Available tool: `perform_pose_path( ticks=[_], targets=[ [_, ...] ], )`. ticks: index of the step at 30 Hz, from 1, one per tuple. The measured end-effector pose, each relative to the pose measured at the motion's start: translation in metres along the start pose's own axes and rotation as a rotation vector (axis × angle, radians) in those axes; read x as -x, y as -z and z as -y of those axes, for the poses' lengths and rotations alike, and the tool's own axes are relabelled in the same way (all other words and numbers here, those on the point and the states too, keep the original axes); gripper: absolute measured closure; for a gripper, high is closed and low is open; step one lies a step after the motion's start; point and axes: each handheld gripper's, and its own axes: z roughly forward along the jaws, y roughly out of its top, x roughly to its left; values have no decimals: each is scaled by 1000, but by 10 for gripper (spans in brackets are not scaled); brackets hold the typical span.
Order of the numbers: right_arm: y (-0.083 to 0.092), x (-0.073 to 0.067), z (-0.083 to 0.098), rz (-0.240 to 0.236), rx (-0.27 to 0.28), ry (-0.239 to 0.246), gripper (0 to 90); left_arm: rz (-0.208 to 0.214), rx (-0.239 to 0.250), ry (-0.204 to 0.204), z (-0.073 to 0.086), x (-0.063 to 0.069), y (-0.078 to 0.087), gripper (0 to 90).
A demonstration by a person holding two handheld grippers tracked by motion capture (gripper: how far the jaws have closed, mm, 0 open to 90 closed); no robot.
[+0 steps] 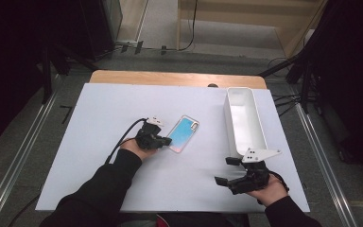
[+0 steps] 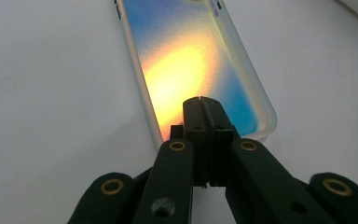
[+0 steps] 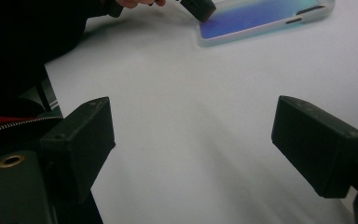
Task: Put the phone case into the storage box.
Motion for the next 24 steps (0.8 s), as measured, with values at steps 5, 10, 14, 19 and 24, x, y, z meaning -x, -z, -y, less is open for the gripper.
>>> perform_pose_path(
  ticks=[5,10,14,19,24],
  targets=[
    [0,0,0,-2,0,1,119,6,-9,4,7,1,7,887],
    [0,0,0,-1,1,0,119,10,-12,7,15,1,14,887],
    [0,0,0,-1,2,-1,119,10,-27,5,21,2,21,887],
    [0,0,0,-1,1,-1,119,17,-32,8,32,2,31,885],
    [-1,0,0,0,-4,1,119,29,-35,27,39,-1,38,874]
  ],
)
